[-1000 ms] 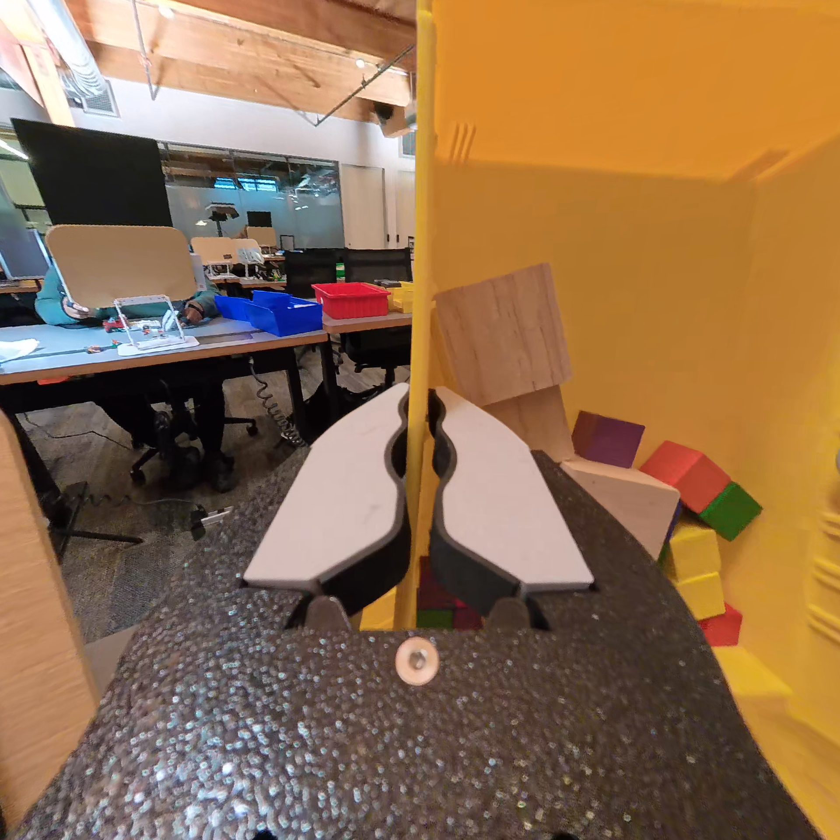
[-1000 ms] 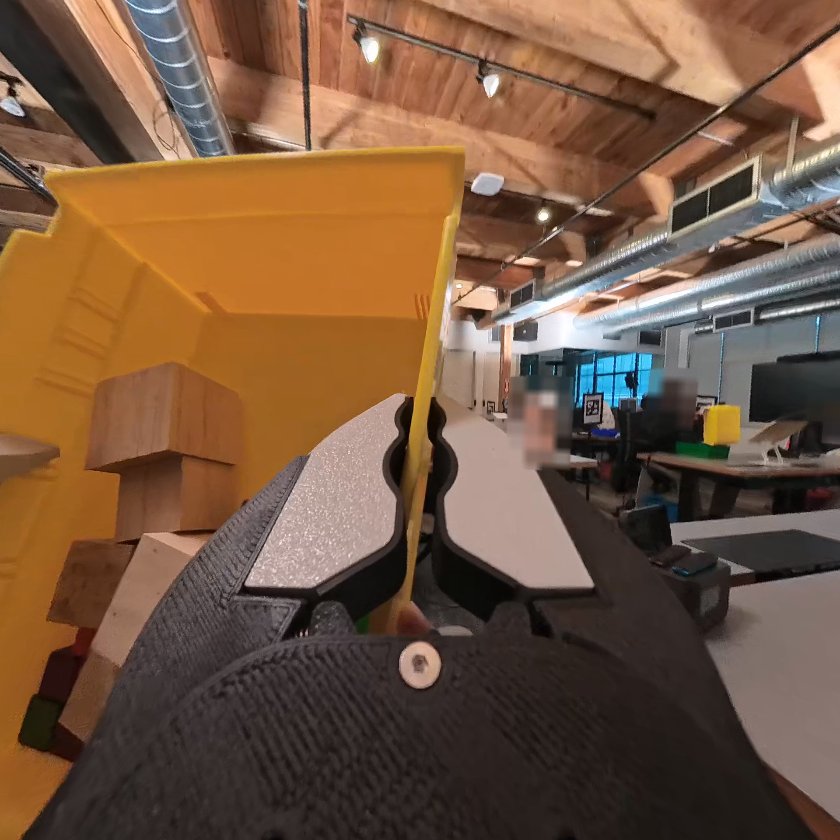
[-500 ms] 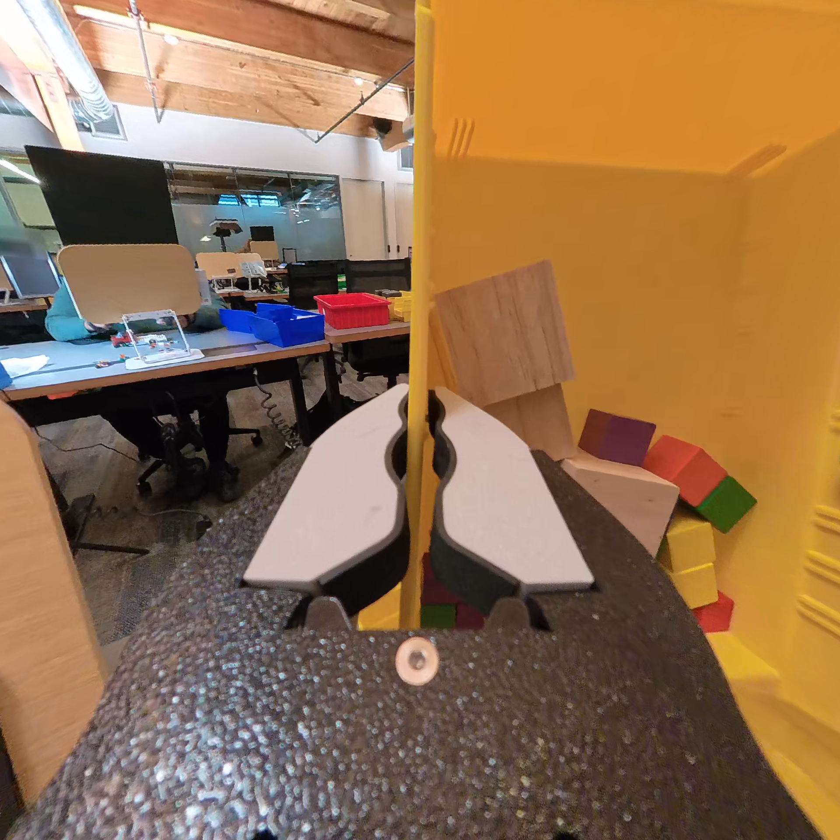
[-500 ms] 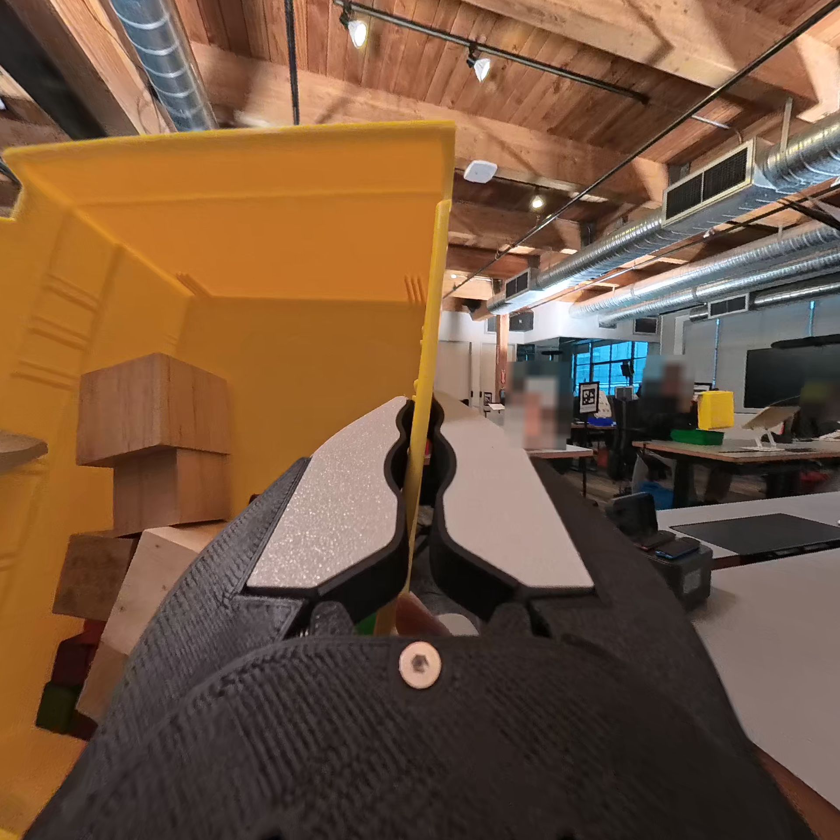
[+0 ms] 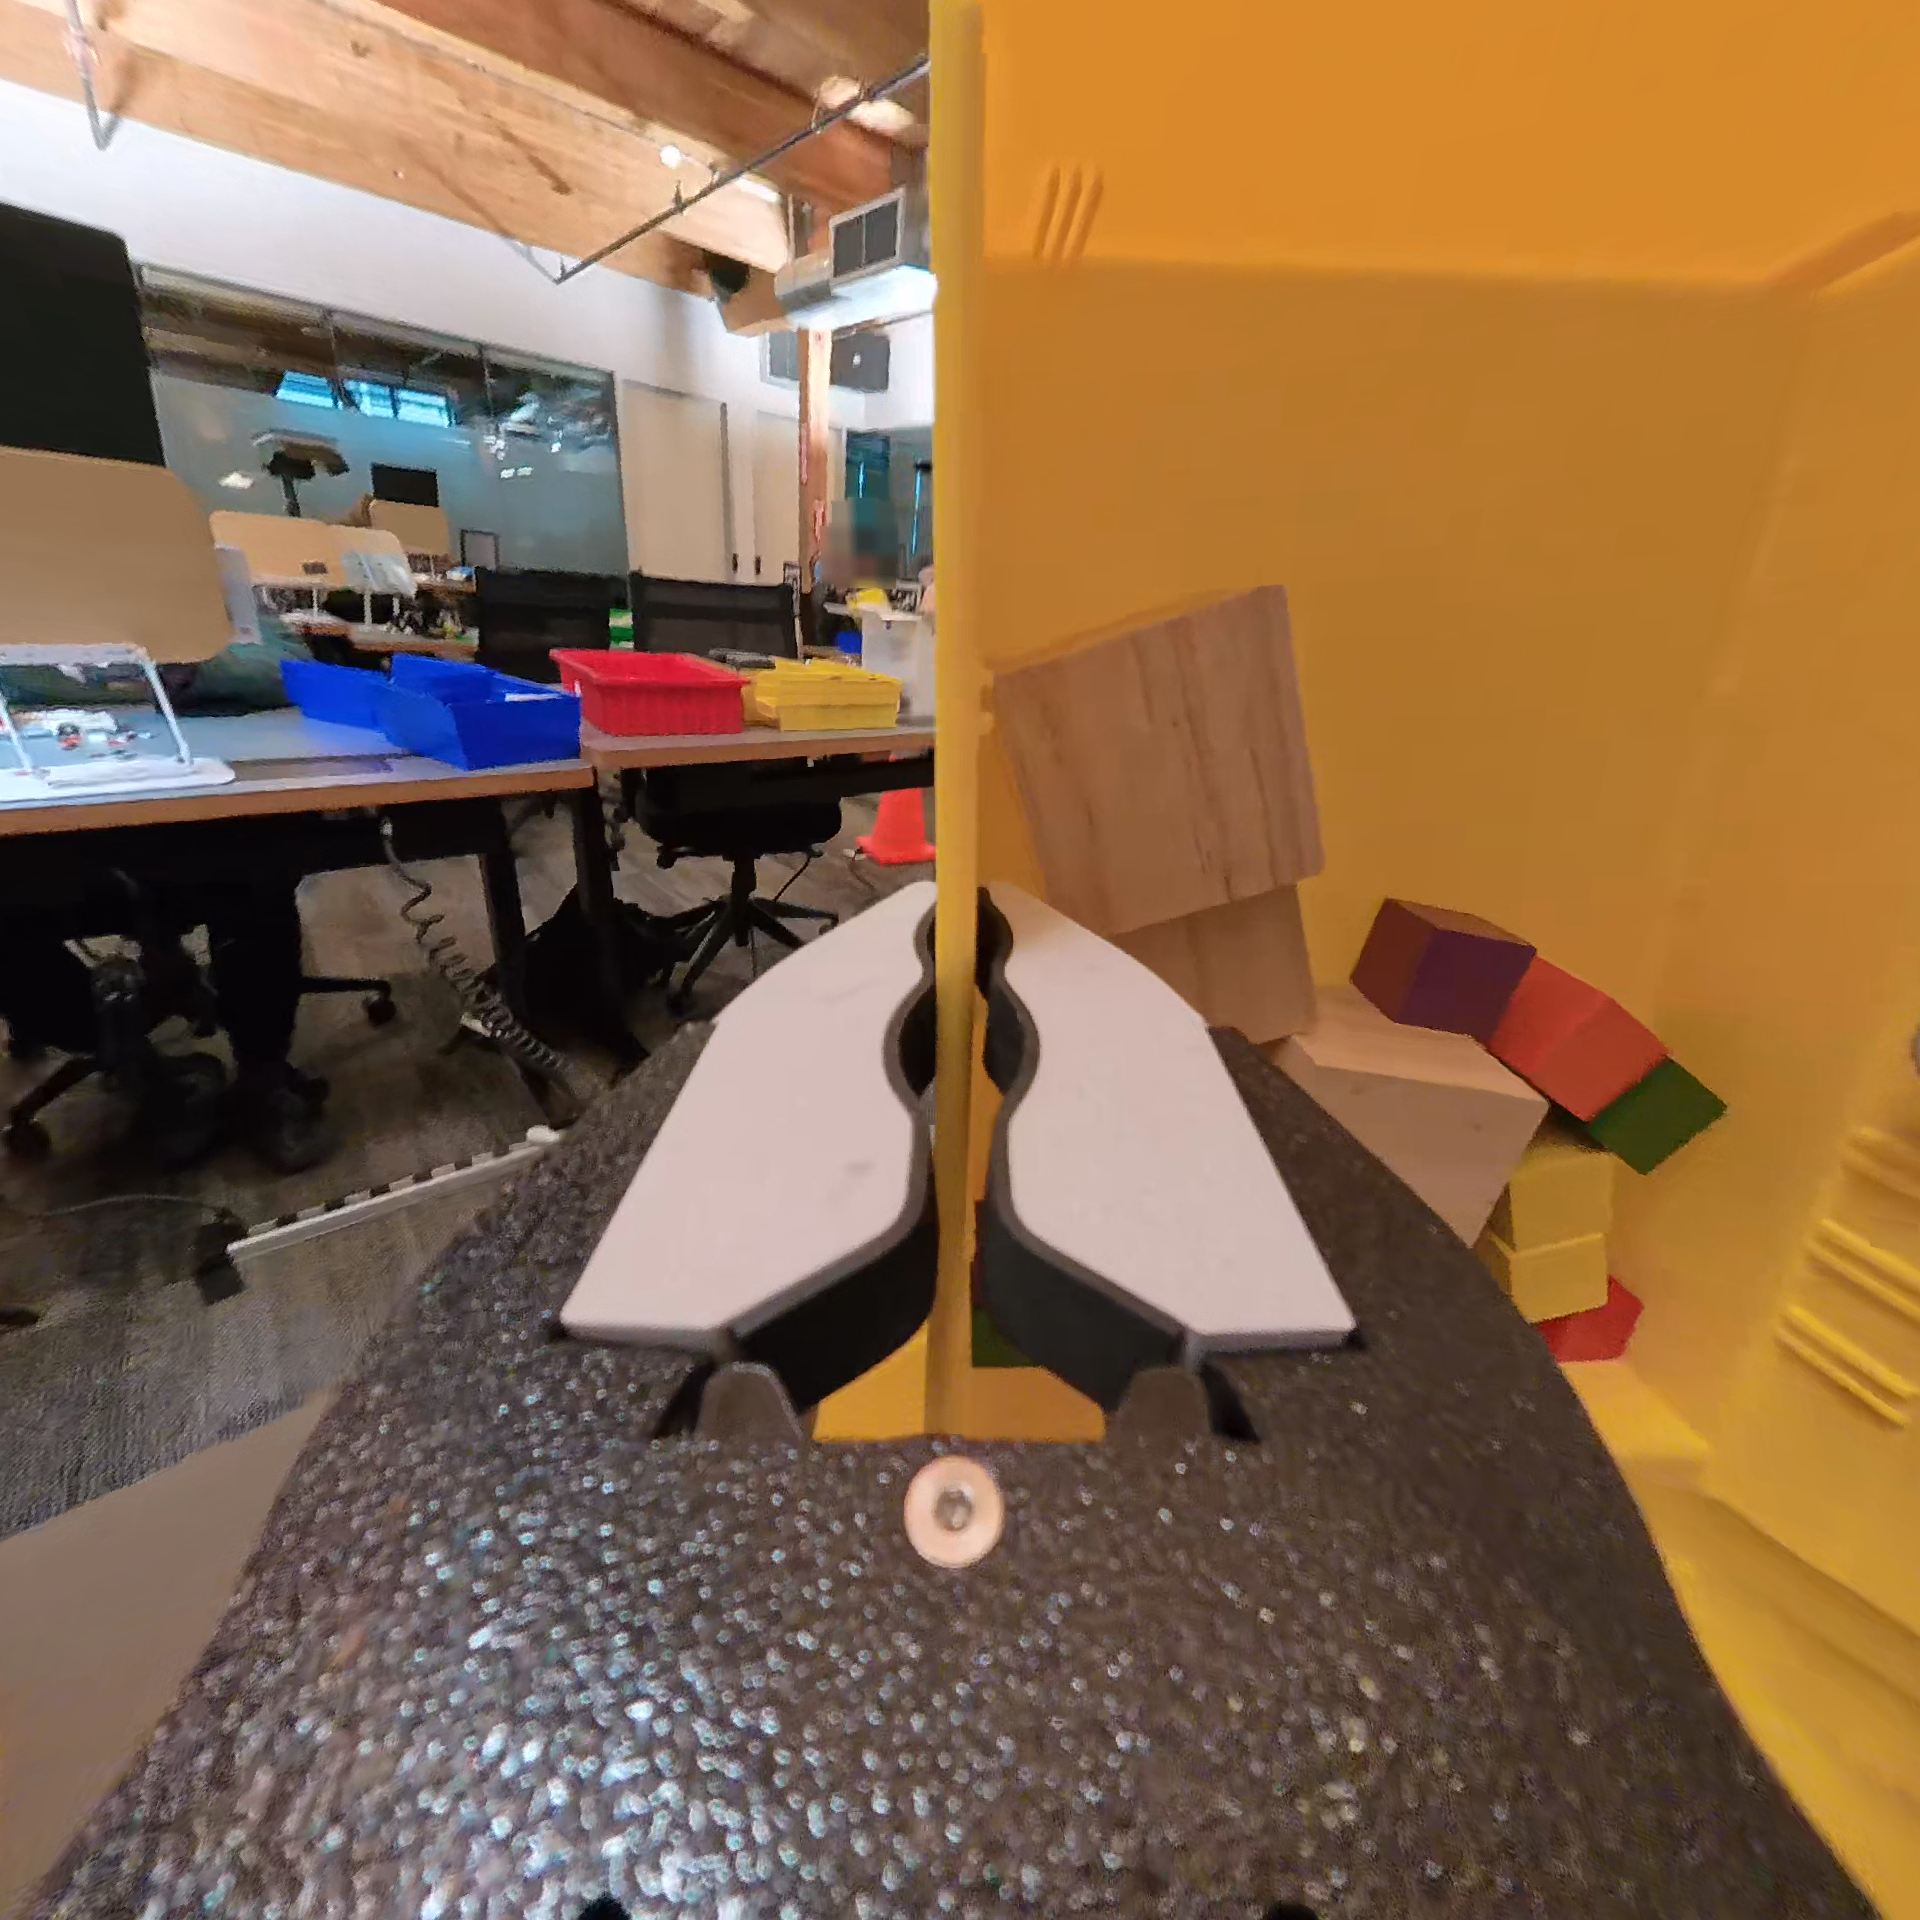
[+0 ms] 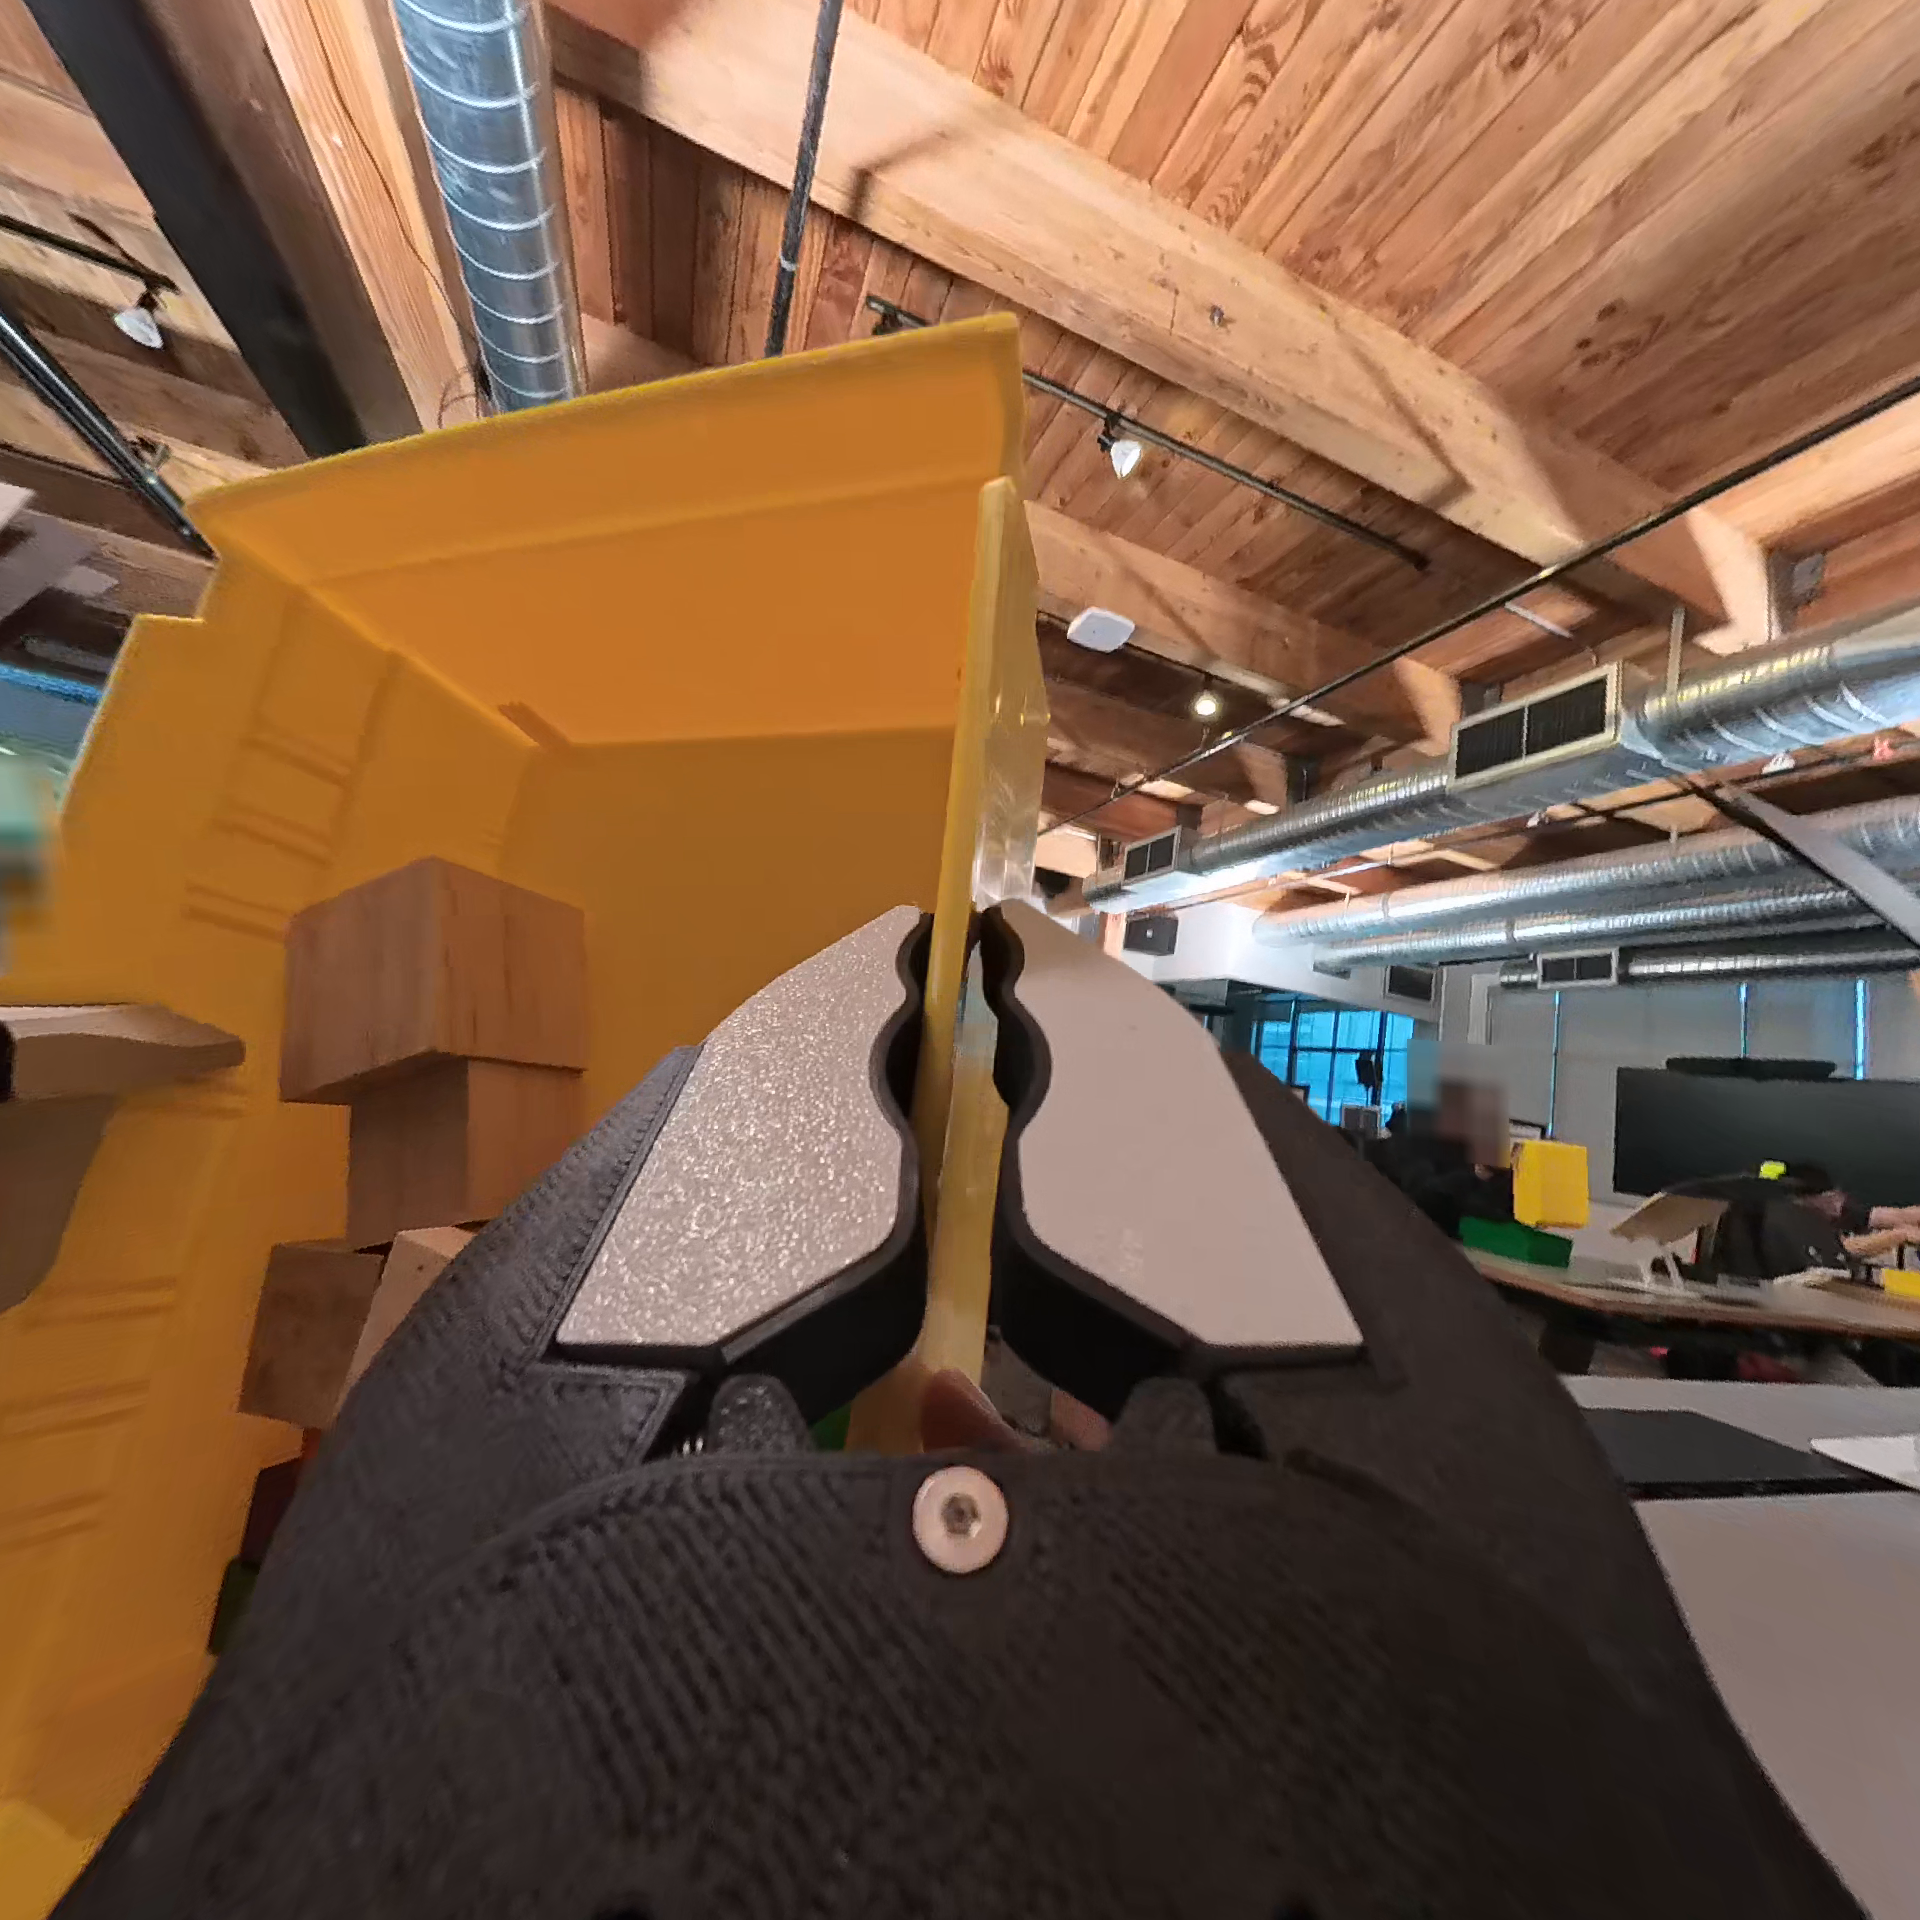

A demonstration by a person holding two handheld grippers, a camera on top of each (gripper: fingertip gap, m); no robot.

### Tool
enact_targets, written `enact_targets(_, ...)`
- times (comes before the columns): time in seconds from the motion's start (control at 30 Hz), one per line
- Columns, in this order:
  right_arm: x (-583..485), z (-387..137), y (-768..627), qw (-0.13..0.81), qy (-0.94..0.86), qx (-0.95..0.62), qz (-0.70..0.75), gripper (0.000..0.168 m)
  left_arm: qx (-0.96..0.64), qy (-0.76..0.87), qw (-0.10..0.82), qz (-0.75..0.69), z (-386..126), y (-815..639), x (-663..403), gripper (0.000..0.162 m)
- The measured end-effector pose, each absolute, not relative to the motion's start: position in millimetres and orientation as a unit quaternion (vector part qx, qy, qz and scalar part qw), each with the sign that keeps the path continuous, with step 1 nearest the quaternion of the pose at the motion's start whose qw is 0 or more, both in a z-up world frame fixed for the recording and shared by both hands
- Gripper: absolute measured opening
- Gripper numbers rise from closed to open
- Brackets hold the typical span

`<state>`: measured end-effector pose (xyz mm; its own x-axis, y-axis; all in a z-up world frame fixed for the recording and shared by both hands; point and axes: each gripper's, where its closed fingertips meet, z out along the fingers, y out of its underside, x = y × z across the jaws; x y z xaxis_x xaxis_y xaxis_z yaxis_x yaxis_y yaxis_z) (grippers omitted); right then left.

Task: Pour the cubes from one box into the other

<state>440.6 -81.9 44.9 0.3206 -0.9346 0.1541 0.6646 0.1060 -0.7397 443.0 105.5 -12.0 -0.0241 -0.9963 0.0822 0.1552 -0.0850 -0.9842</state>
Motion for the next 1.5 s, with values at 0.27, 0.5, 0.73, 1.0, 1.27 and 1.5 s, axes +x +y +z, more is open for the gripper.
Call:
enact_targets(0.27, 433, 32, -88, 0.703, 0.201, -0.372, -0.572, 0.010, -0.466, 0.480, 0.489, -0.560, -25, 98, 452, 0.002)
enact_targets(0.5, 428, 35, -90, 0.692, 0.192, -0.378, -0.584, 0.010, -0.447, 0.486, 0.479, -0.578, -28, 93, 454, 0.003)
enact_targets(0.73, 421, 35, -85, 0.691, 0.179, -0.371, -0.594, 0.011, -0.446, 0.481, 0.485, -0.578, -31, 94, 454, 0.002)
enact_targets(1.0, 426, 30, -86, 0.685, 0.194, -0.383, -0.589, 0.011, -0.450, 0.504, 0.474, -0.565, -37, 94, 457, 0.003)
enact_targets(1.27, 434, 31, -87, 0.693, 0.189, -0.378, -0.584, 0.011, -0.436, 0.501, 0.490, -0.565, -33, 96, 455, 0.002)
enact_targets(1.5, 437, 29, -84, 0.694, 0.194, -0.385, -0.577, 0.011, -0.448, 0.510, 0.485, -0.551, -37, 98, 459, 0.003)
